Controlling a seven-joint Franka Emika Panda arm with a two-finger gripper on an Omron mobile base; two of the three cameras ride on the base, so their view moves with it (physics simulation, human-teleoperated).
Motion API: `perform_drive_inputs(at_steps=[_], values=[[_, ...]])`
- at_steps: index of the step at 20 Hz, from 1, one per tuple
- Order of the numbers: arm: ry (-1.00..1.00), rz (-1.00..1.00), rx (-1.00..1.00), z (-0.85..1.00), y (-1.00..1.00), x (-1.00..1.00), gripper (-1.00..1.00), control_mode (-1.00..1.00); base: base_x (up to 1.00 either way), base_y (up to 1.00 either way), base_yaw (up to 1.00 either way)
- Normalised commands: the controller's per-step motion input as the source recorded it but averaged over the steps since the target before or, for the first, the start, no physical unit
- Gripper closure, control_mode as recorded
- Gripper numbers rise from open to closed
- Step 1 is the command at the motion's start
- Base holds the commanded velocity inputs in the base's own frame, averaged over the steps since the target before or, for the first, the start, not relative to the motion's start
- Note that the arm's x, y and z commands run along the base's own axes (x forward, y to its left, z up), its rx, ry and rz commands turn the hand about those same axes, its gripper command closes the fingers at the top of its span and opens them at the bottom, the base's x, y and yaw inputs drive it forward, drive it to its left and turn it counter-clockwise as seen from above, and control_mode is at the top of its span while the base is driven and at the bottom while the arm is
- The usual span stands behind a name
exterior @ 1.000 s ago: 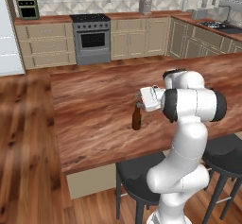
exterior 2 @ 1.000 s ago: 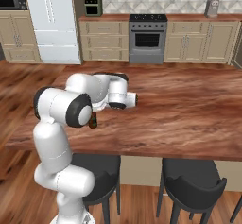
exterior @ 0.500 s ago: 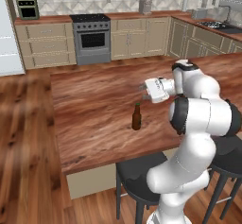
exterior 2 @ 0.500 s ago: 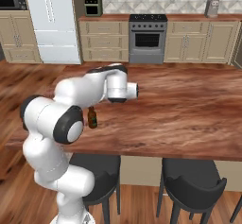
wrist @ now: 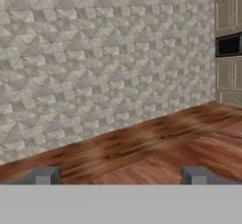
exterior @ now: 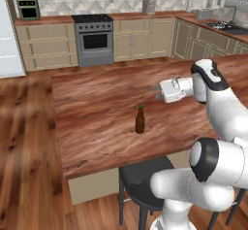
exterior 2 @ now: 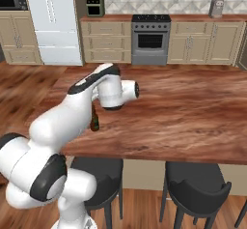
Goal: Get the candle and the beer from the cabinet and move them to the dining counter.
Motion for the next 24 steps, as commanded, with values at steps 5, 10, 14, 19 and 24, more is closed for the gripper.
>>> perform_drive_inputs(at_steps=[5, 10, 14, 19, 24], values=[[0.2, -0.3, -0.09, 0.17, 0.01, -0.74, -1.0, -1.0, 0.0, 0.0, 0.0], [0.23, -0.35, -0.08, 0.22, 0.01, -0.67, -1.0, -1.0, 0.0, 0.0, 0.0], [0.26, -0.37, -0.07, 0.25, 0.0, -0.66, -1.0, -1.0, 0.0, 0.0, 0.0], [0.23, -0.36, -0.09, 0.32, 0.0, -0.54, -1.0, -1.0, 0.0, 0.0, 0.0], [0.14, -0.33, -0.11, 0.46, -0.03, -0.45, -1.0, -1.0, 0.0, 0.0, 0.0]])
